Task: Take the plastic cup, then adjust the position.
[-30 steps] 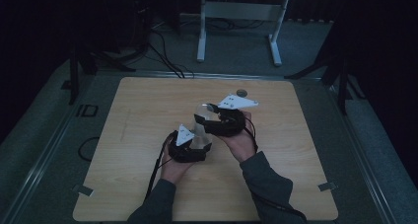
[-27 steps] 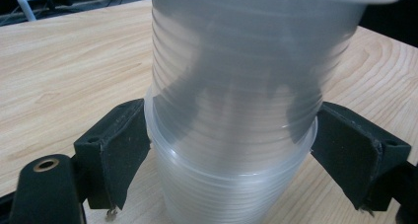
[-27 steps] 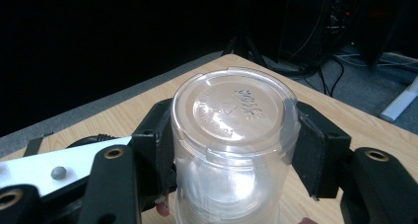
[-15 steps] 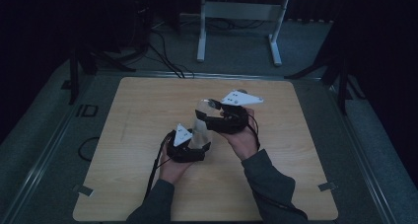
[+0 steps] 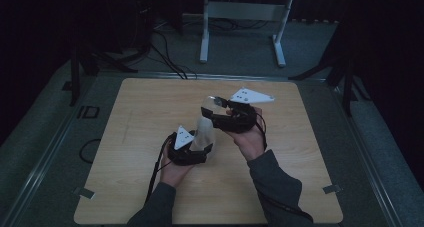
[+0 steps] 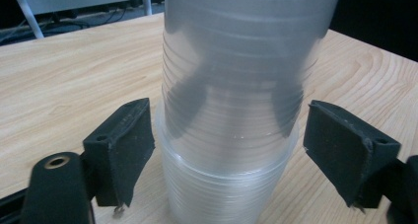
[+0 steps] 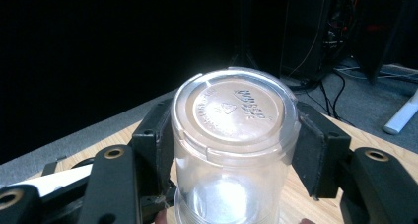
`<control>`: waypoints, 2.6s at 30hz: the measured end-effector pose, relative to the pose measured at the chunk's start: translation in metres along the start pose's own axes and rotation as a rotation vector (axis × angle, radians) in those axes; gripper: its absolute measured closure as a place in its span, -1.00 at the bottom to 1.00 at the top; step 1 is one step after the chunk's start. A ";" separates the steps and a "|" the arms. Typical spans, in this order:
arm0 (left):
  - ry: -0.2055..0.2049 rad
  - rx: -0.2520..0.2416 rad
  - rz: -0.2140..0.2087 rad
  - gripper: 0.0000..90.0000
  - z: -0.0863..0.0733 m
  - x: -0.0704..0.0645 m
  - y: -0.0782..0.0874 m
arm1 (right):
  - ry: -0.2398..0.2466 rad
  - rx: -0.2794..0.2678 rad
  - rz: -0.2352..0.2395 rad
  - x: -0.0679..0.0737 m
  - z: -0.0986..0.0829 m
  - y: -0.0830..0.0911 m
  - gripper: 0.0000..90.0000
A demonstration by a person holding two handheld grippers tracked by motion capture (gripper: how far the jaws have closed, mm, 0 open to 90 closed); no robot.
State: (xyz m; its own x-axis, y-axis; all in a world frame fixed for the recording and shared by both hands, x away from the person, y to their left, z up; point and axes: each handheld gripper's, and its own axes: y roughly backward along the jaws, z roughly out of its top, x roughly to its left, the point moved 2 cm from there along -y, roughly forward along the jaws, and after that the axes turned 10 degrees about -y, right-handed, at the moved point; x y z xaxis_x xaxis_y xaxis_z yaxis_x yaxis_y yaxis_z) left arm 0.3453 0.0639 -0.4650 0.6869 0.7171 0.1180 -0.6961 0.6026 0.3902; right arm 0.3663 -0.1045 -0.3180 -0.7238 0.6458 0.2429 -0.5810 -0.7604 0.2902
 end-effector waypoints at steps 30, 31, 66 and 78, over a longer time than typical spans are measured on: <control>-0.001 -0.011 0.012 -0.51 -0.003 0.002 0.019 | -0.041 -0.038 -0.076 -0.033 0.001 0.041 -0.10; -0.003 -0.010 0.013 -0.51 -0.003 0.002 0.019 | -0.045 -0.041 -0.080 -0.035 0.000 0.042 -0.10; -0.008 -0.020 -0.008 -0.44 -0.011 -0.011 0.043 | -0.103 -0.018 -0.184 -0.073 -0.032 0.073 -0.10; -0.044 -0.051 -0.050 -0.44 0.000 -0.026 0.043 | -0.131 -0.008 -0.211 -0.084 -0.046 0.081 -0.10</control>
State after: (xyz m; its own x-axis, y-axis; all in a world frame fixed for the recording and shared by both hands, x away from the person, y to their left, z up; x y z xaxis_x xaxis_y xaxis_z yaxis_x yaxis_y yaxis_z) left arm 0.2975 0.0705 -0.4513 0.7288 0.6703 0.1400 -0.6697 0.6552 0.3495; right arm 0.3632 -0.2234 -0.3573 -0.5319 0.7934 0.2960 -0.7175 -0.6079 0.3401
